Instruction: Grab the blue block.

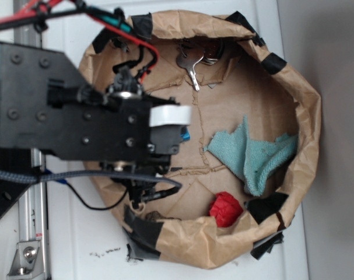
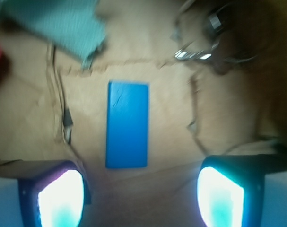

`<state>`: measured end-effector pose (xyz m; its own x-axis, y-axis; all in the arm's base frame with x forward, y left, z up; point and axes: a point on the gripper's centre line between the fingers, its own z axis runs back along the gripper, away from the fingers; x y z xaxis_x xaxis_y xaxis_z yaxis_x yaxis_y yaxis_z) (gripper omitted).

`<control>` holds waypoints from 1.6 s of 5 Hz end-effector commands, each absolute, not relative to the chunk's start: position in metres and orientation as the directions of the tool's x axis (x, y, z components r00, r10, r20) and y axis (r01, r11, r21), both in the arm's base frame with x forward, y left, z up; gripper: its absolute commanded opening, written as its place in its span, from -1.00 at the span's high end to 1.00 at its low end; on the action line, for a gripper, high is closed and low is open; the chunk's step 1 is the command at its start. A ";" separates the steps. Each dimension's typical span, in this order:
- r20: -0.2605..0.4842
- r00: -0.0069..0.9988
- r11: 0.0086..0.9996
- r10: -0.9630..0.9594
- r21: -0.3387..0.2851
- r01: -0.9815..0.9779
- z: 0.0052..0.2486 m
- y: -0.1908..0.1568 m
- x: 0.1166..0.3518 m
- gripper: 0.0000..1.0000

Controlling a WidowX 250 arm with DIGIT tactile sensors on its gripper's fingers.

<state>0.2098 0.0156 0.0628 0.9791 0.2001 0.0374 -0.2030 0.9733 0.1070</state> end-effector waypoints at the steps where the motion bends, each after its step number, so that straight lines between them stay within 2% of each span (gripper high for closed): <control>1: 0.047 0.979 0.978 0.197 0.069 -0.199 0.025 0.022 0.242 -1.00; 2: 0.009 0.977 0.974 0.212 0.074 -0.213 0.019 0.015 0.248 -1.00; 3: 0.012 0.974 0.968 0.228 0.109 -0.228 0.019 0.015 0.243 1.00; 5: 0.018 0.961 0.953 0.277 0.119 -0.277 0.021 0.028 0.245 1.00; 7: 0.082 0.953 0.945 0.292 0.132 -0.301 0.041 0.037 0.248 1.00; 8: 0.193 0.953 0.965 0.233 0.075 -0.251 0.091 0.040 0.246 1.00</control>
<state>0.2425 0.0307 0.0835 0.9663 0.2121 0.1460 -0.2243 0.9718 0.0726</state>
